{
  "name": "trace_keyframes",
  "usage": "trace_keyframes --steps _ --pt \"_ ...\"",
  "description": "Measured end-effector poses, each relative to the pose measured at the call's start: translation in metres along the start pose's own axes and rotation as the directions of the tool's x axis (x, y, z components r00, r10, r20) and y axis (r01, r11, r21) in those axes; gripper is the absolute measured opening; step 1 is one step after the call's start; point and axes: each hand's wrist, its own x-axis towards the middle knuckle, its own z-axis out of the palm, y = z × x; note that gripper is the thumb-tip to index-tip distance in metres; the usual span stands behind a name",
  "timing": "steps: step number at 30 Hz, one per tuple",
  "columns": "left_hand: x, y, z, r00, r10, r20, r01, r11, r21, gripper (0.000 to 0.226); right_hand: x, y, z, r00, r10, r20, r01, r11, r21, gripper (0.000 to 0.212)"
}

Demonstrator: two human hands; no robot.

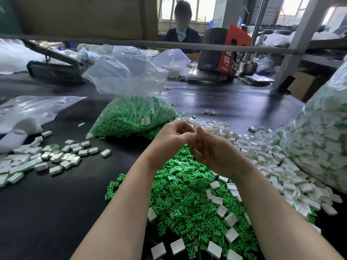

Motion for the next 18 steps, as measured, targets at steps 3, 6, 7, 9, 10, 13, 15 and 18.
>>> trace_keyframes --steps 3,6,7,9,10,13,15,18 --pt "0.001 0.0 0.008 0.998 -0.048 -0.042 0.045 0.997 -0.07 0.007 -0.001 0.001 -0.001 0.998 -0.057 0.0 0.056 0.991 -0.125 0.036" --pt "0.004 0.0 0.014 0.992 -0.087 -0.087 0.075 0.989 -0.126 0.009 -0.001 0.002 0.0 0.997 -0.081 -0.008 0.079 0.981 -0.177 0.041" --pt "0.005 0.0 0.015 0.991 -0.098 -0.094 0.084 0.987 -0.14 0.008 -0.001 0.002 0.0 0.996 -0.085 -0.007 0.082 0.98 -0.179 0.043" --pt "0.005 -0.002 0.017 0.988 -0.109 -0.109 0.089 0.981 -0.173 0.01 0.0 0.002 0.0 0.996 -0.093 0.0 0.091 0.977 -0.192 0.045" --pt "0.005 -0.002 0.019 0.987 -0.108 -0.116 0.083 0.976 -0.2 0.015 0.0 0.003 0.0 0.996 -0.094 0.003 0.093 0.976 -0.196 0.045" --pt "0.005 -0.004 0.022 0.986 -0.095 -0.138 0.058 0.967 -0.246 0.019 0.002 0.006 -0.002 0.995 -0.102 -0.005 0.099 0.978 -0.186 0.044" --pt "0.005 -0.004 0.024 0.982 -0.089 -0.164 0.049 0.972 -0.23 0.015 0.003 0.008 -0.003 0.994 -0.112 -0.015 0.107 0.977 -0.185 0.036" --pt "0.005 -0.006 0.026 0.981 -0.082 -0.178 0.036 0.967 -0.251 0.018 0.004 0.01 -0.002 0.992 -0.126 -0.025 0.118 0.97 -0.212 0.035"
